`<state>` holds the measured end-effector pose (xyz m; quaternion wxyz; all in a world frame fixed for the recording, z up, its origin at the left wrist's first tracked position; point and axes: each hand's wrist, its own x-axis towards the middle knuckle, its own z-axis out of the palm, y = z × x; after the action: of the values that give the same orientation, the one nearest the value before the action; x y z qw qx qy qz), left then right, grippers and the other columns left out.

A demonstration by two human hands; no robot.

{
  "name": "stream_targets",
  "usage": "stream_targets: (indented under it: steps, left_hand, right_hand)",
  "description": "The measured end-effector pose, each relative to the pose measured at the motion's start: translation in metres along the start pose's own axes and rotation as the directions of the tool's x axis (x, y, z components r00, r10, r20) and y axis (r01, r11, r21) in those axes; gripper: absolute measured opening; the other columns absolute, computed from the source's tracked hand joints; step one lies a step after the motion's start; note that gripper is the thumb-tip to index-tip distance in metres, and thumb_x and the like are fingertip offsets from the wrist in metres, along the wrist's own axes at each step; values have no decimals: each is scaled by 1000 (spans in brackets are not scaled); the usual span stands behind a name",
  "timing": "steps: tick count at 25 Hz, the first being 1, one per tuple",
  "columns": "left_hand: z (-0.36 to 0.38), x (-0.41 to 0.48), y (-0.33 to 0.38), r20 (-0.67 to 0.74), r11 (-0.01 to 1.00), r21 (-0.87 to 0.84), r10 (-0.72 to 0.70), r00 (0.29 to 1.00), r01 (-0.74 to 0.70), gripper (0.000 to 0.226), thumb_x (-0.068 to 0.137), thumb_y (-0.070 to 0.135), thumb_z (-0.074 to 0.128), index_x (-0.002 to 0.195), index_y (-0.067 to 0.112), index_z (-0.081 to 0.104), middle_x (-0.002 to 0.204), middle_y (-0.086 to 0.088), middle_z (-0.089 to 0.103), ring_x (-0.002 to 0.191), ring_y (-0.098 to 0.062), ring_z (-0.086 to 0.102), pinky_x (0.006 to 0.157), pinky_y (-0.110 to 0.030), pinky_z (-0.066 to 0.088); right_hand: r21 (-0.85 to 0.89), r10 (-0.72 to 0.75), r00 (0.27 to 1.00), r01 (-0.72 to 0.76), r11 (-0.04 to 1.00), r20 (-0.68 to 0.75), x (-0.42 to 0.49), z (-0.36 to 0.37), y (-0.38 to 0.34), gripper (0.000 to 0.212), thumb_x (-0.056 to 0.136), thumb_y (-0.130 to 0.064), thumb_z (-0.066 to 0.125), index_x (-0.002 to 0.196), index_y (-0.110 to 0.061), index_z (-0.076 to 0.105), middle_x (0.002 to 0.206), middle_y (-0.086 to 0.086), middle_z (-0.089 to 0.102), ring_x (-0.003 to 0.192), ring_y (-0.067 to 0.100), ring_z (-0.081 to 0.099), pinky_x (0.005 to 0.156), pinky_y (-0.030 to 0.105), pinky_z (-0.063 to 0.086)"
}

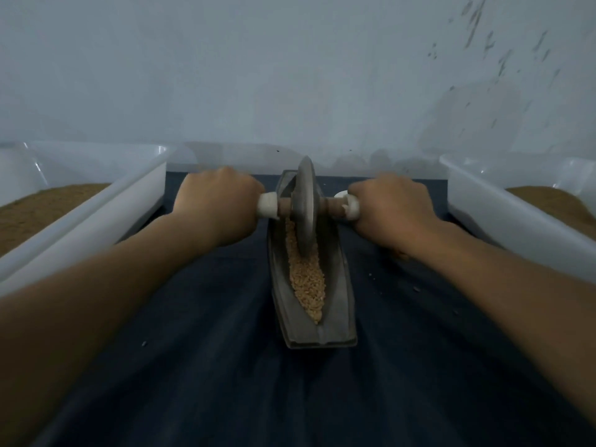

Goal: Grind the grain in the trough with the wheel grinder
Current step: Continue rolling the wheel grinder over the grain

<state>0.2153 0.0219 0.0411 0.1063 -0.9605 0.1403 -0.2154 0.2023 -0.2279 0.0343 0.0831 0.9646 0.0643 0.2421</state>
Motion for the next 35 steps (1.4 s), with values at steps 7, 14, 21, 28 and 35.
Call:
stream_targets:
  steps: [7,14,21,28,35]
  left_hand:
    - [9,-29,-3,-190,997,44,73,979,-66,7,78,38,55,74,34,52,60,8,44,48,-20,41,46,-23,28]
    - [3,-12,3,-205,992,117,77,976,-53,6,81,33,64,84,29,60,63,4,39,52,-21,37,48,-26,26]
    - [15,-11,3,-204,998,59,12,979,0,11,79,33,63,74,31,53,62,4,47,50,-21,38,48,-24,26]
    - [14,-23,-5,-178,996,-63,53,983,-65,7,80,39,55,76,36,49,64,9,44,56,-22,48,51,-28,38]
    - [16,5,8,-85,997,17,-68,994,70,3,85,33,57,82,33,57,71,6,47,66,-26,57,56,-31,37]
  right_hand:
    - [-81,-51,977,35,996,-207,-31,6,5,21,73,-41,67,71,-30,49,52,-9,33,41,15,28,49,19,15]
    - [22,-40,993,43,999,-115,-20,9,4,21,84,-43,59,71,-30,49,58,-9,45,51,19,44,47,24,29]
    - [-88,4,979,-23,996,-203,-18,13,0,17,83,-40,62,78,-25,57,56,-8,35,46,24,38,48,21,21]
    - [-92,-100,983,87,992,-154,-18,1,1,21,76,-41,69,73,-29,53,57,-11,35,45,15,34,46,21,24]
    - [-79,7,997,-14,997,-83,6,4,-18,11,81,-33,71,87,-26,64,70,1,57,60,28,54,52,25,29]
